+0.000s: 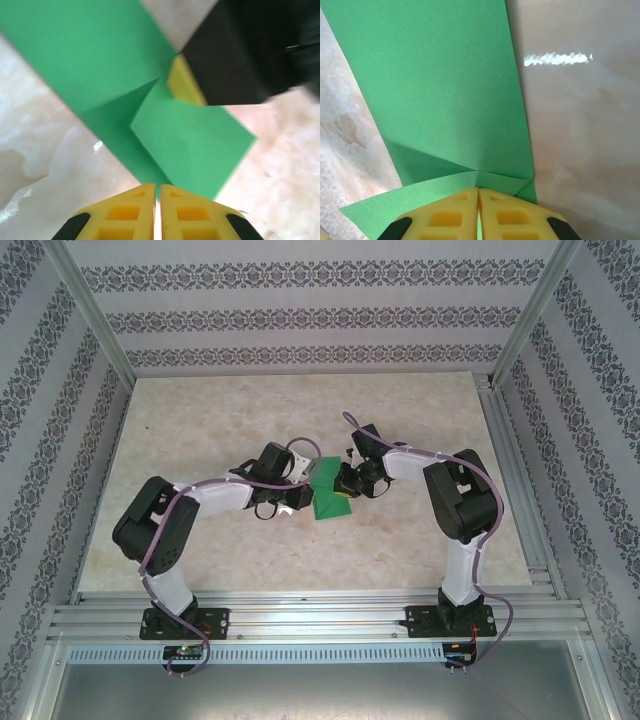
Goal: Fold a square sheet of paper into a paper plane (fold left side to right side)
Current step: Fold the triangle a second time at the center of the table.
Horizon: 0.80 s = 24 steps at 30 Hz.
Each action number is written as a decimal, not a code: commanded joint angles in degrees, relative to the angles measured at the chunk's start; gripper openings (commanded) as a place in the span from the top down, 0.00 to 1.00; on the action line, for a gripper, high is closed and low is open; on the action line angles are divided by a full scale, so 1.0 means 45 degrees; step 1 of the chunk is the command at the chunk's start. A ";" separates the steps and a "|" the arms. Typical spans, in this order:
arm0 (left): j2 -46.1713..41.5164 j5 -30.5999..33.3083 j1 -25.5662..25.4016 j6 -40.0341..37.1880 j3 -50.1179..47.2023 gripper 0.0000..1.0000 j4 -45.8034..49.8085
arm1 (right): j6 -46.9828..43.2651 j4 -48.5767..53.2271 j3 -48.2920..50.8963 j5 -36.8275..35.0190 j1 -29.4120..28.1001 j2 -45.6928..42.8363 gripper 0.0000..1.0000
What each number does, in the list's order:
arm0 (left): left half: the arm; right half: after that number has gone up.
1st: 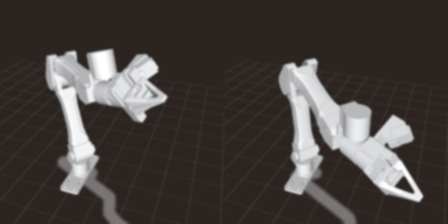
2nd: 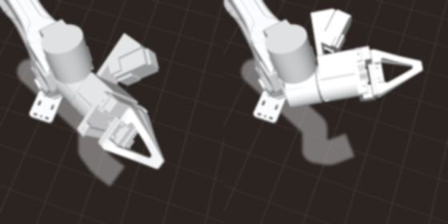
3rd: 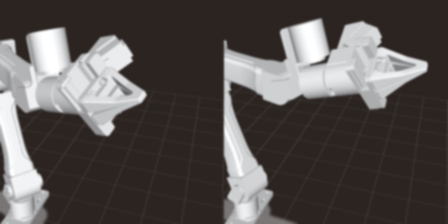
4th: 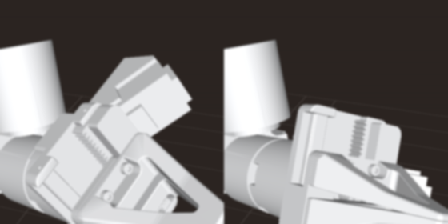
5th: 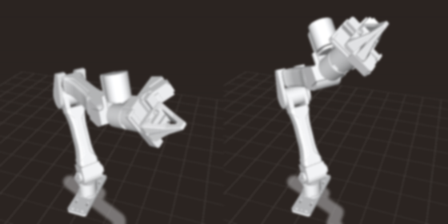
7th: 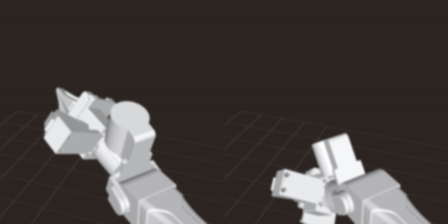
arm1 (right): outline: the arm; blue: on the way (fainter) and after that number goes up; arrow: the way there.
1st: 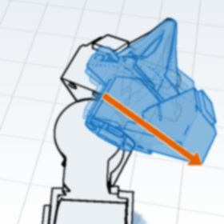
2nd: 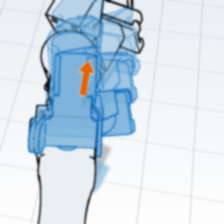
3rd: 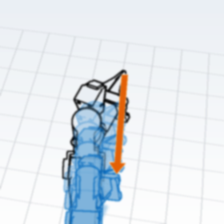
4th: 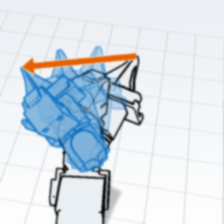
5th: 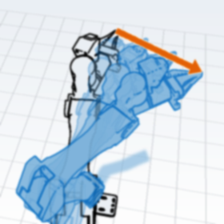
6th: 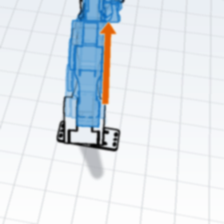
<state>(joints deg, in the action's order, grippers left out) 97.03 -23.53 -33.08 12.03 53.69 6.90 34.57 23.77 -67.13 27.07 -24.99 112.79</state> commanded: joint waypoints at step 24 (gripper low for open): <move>0.2685 -0.1933 -0.0911 -0.2413 0.1556 0.98 -0.1126 | -0.0471 0.1197 0.0020 -0.1113 -0.0168 0.0719 0.90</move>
<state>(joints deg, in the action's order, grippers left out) 107.53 -32.67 -36.77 3.16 58.74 3.40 33.67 24.86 -67.79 26.87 -25.12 113.01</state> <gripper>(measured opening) 0.056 0.098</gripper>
